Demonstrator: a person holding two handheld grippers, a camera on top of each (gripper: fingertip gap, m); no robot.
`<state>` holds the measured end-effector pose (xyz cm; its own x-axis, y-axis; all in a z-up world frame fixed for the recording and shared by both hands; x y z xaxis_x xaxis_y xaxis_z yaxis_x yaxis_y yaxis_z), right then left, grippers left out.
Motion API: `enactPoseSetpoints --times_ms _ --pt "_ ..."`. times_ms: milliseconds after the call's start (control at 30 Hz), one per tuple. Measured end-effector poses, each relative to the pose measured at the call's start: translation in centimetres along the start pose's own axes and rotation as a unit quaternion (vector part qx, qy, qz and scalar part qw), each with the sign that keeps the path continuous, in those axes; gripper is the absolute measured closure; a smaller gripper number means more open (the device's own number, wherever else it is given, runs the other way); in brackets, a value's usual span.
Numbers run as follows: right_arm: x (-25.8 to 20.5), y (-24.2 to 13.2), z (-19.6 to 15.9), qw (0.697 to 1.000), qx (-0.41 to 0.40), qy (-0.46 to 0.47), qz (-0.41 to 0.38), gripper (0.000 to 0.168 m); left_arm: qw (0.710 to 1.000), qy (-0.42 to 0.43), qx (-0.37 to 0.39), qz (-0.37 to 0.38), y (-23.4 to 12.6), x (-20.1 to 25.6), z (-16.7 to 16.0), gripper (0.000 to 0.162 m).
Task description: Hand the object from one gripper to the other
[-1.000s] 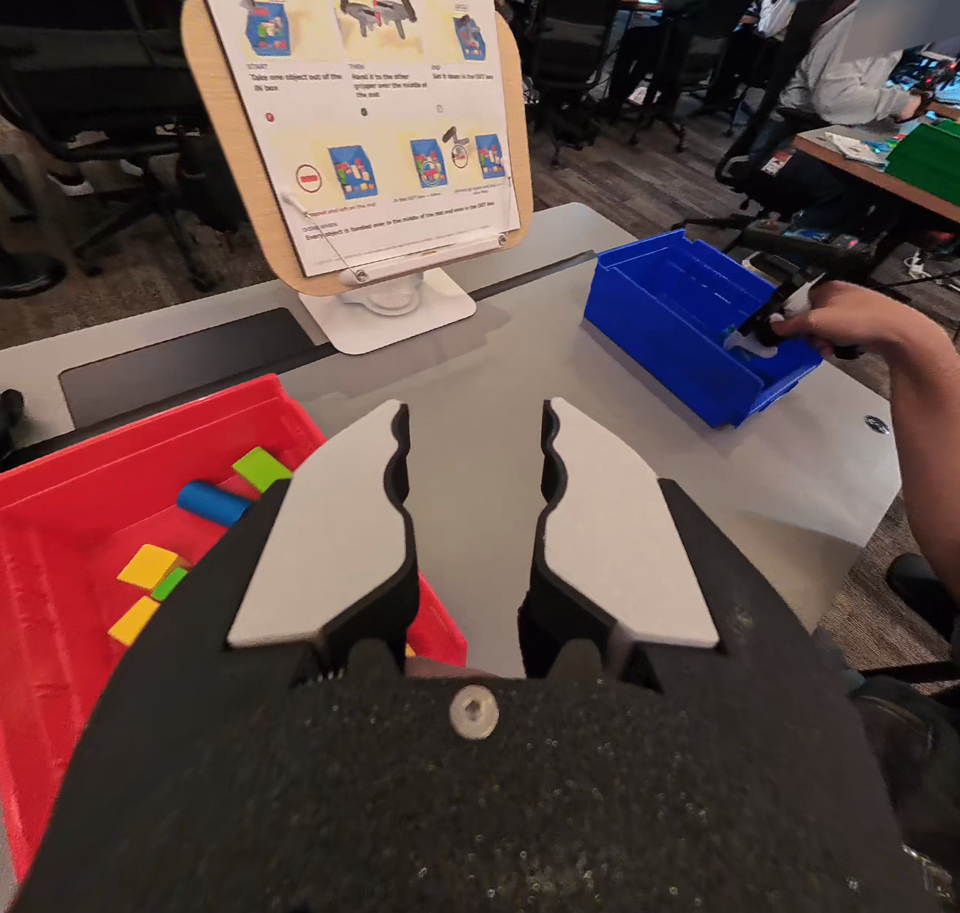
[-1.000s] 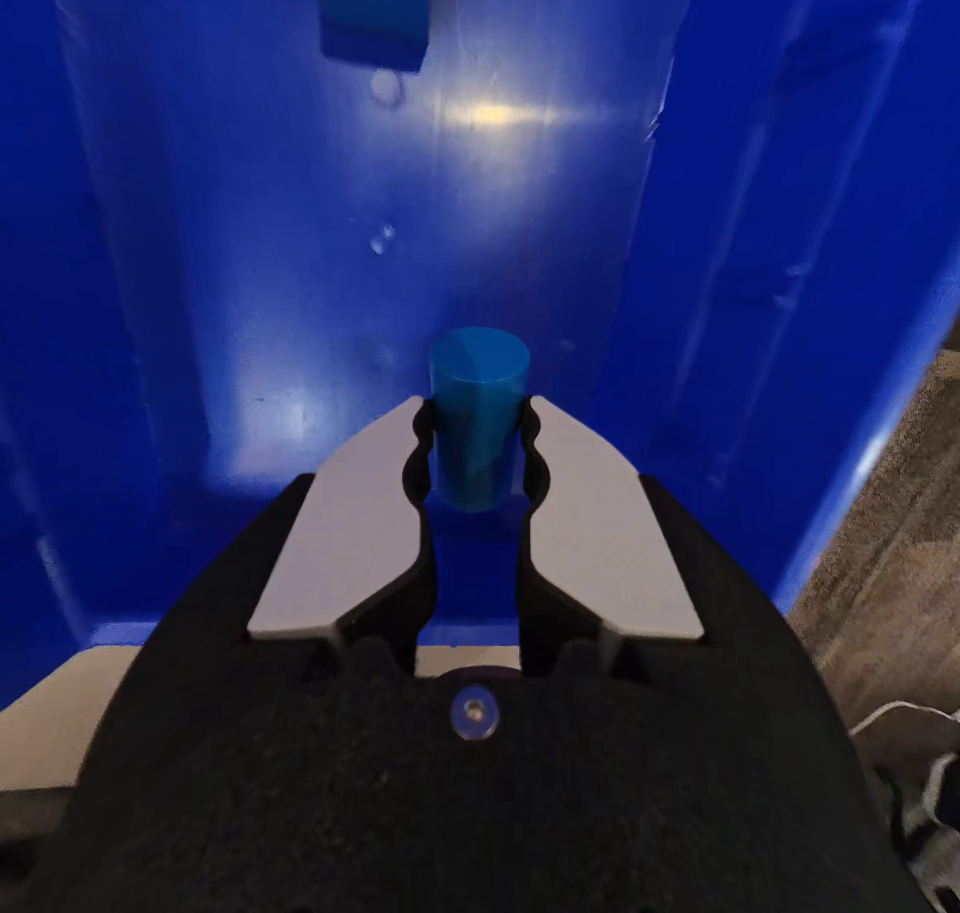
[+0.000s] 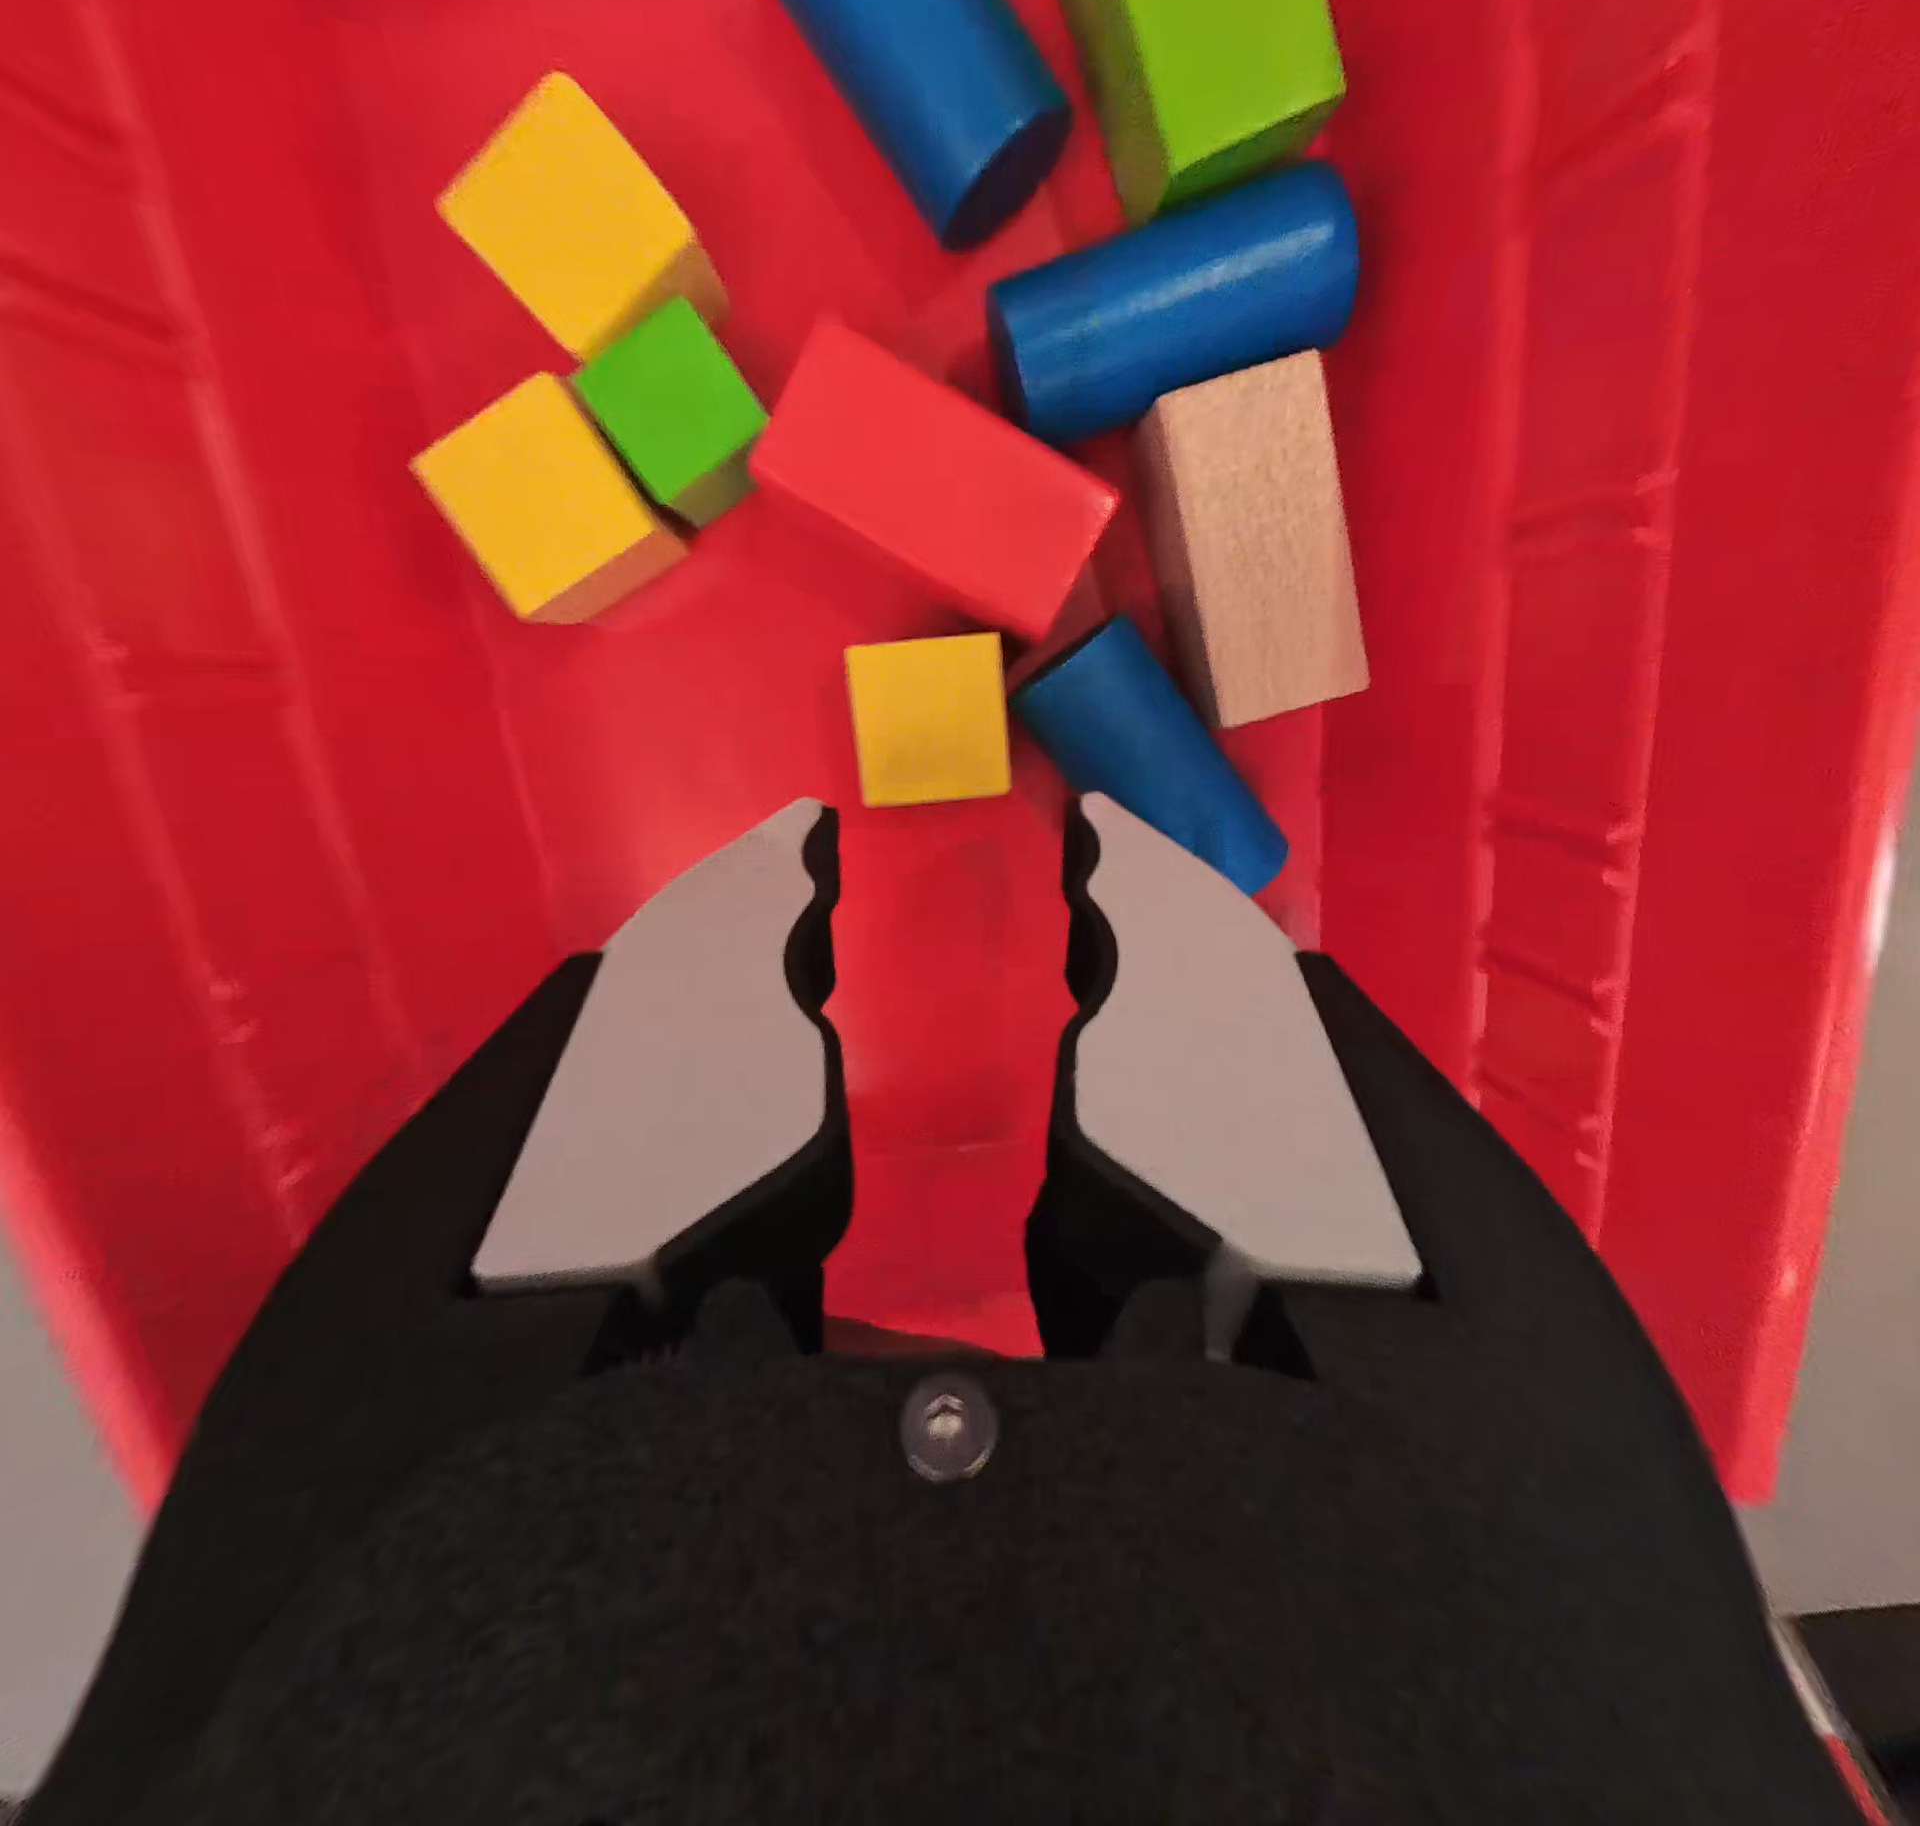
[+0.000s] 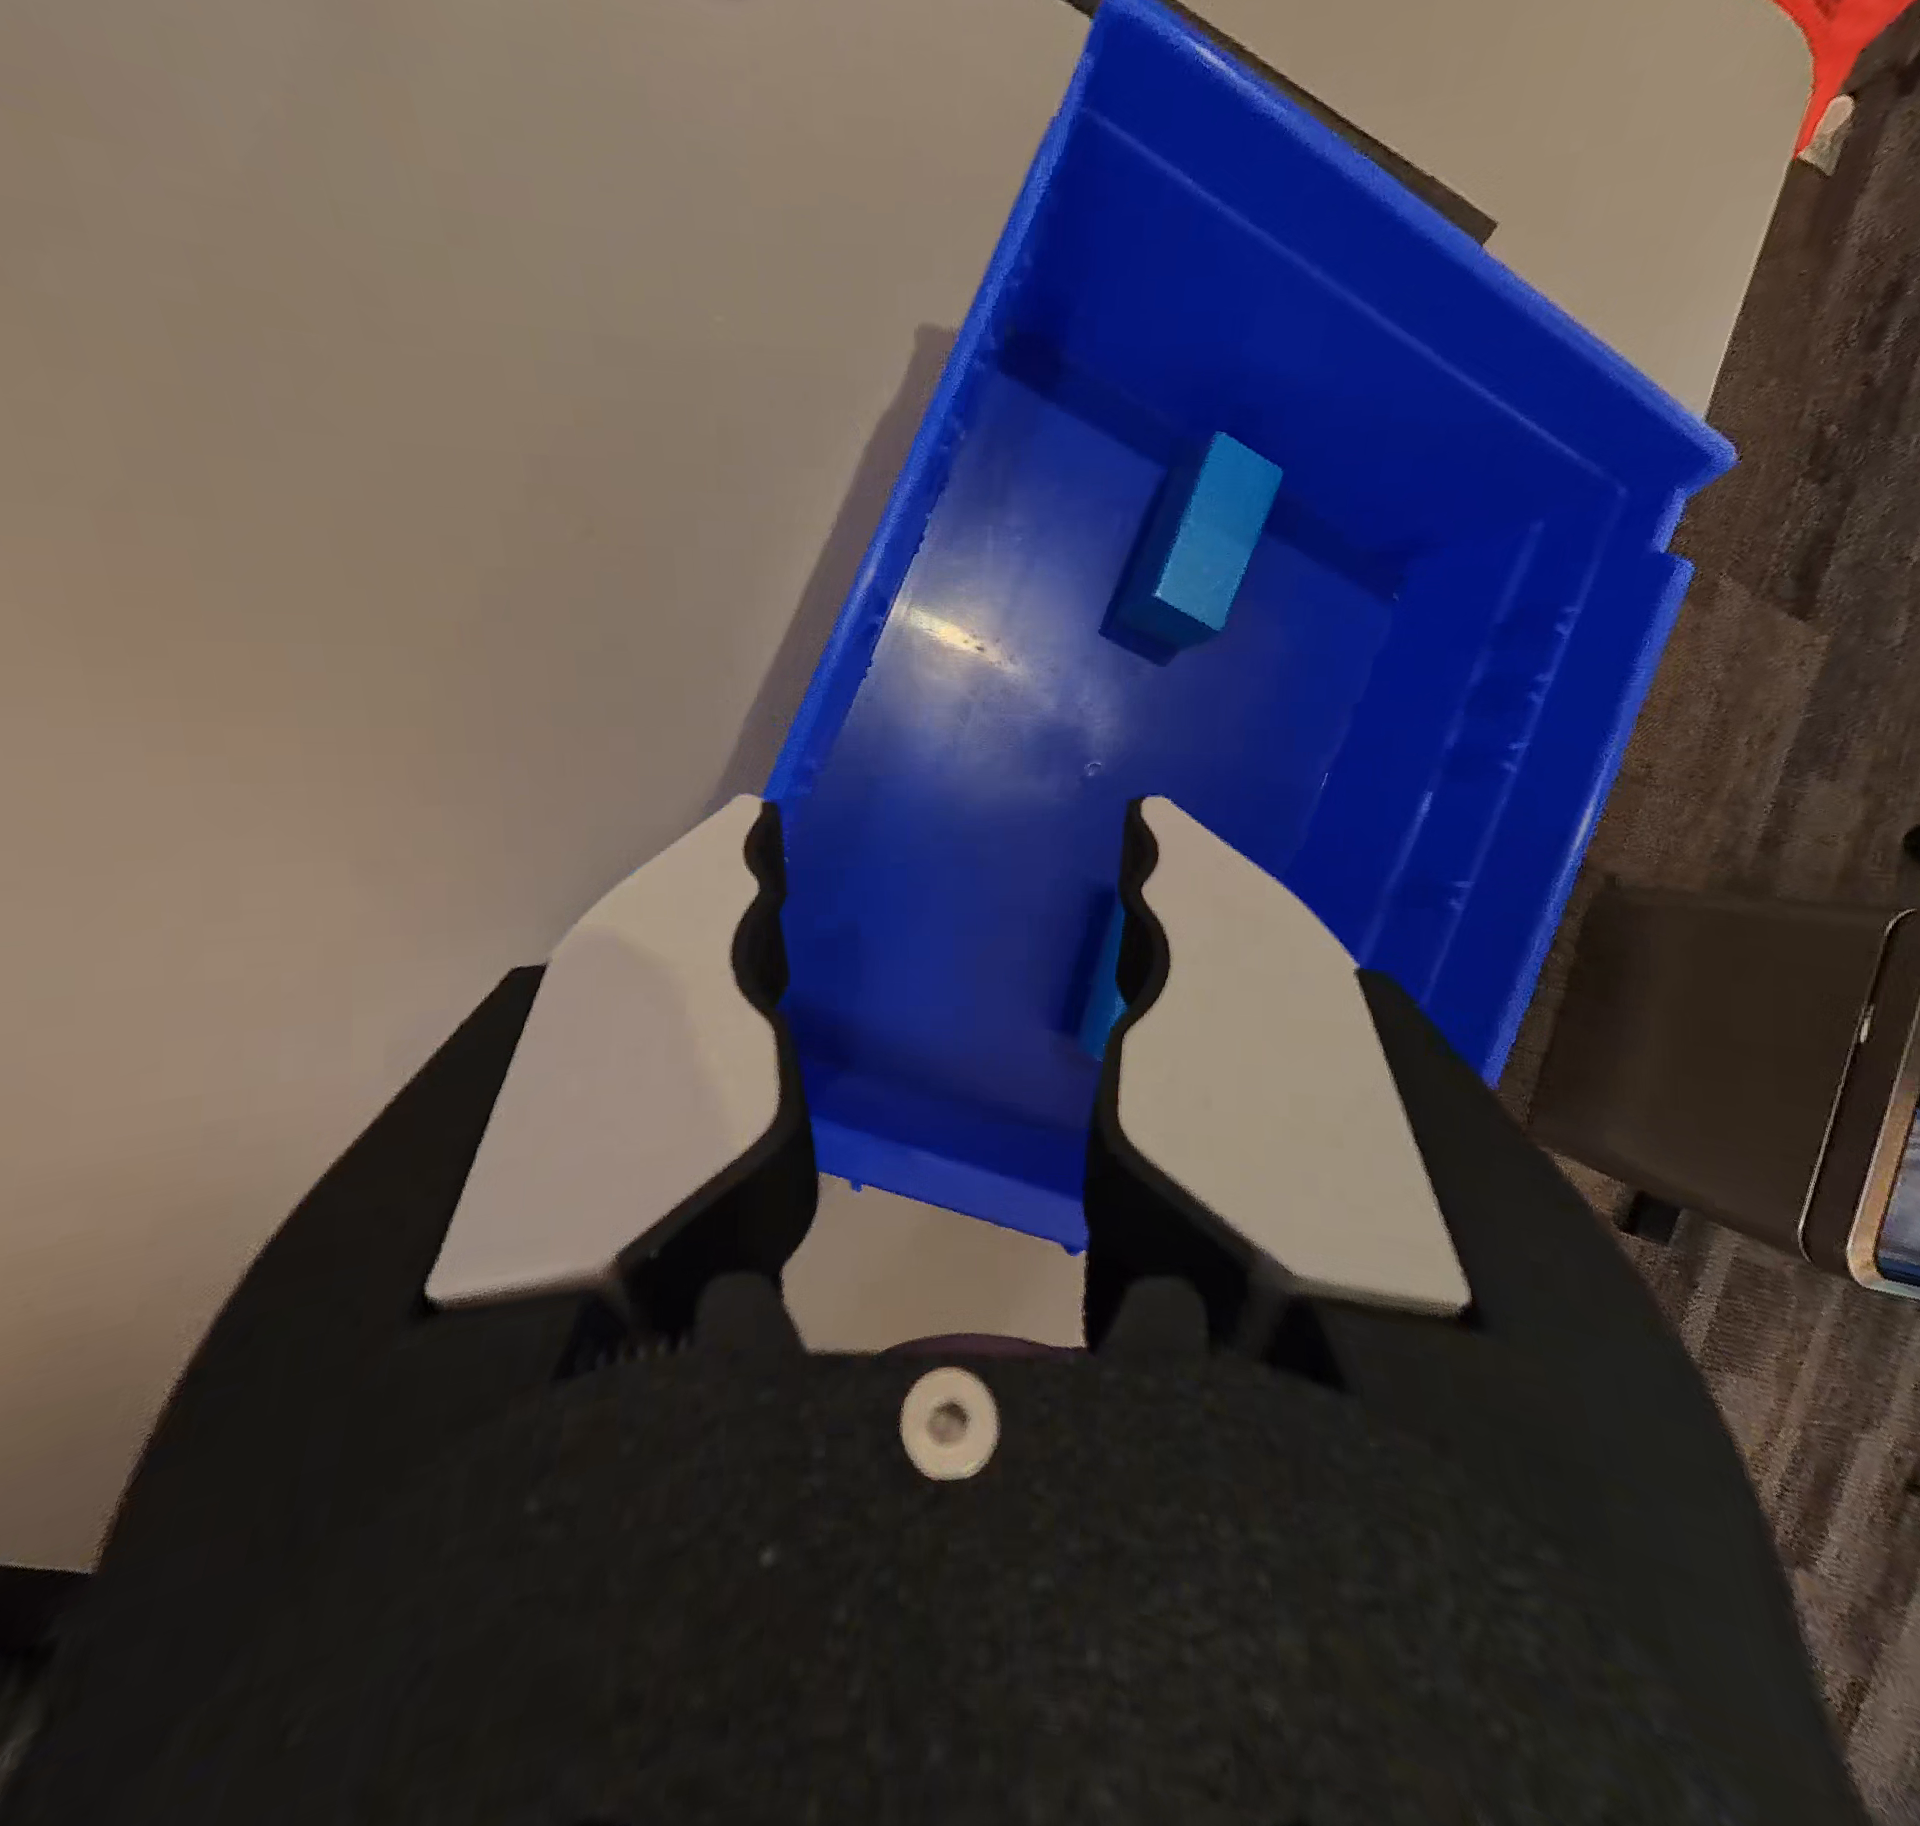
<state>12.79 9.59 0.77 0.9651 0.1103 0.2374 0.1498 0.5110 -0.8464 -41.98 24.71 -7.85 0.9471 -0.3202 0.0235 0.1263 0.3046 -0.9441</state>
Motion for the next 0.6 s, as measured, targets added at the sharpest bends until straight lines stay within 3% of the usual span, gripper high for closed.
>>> enactPoseSetpoints --times_ms 267,400,600 --pt "-0.1 0.5 -0.7 1.0 -0.018 -0.004 -0.008 0.105 0.999 -0.021 -0.032 0.015 2.9 -1.2 0.3 0.116" --pt "0.3 0.4 -0.9 1.0 -0.019 0.002 -0.013 0.106 0.999 -0.021 -0.032 0.0 4.0 -1.0 0.5 0.127" --pt "0.2 0.3 -0.8 1.0 -0.02 -0.001 -0.017 0.106 1.0 0.014 -0.016 -0.015 4.0 -1.6 1.1 0.128"
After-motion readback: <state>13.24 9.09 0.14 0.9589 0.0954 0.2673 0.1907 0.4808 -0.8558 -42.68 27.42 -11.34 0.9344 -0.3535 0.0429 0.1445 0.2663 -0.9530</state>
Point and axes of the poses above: each gripper's, where its closed fingertips meet, y out along the fingers, z out of its top, x = y × z across the jaws, the point moved 8 cm from there along -y, back along the fingers
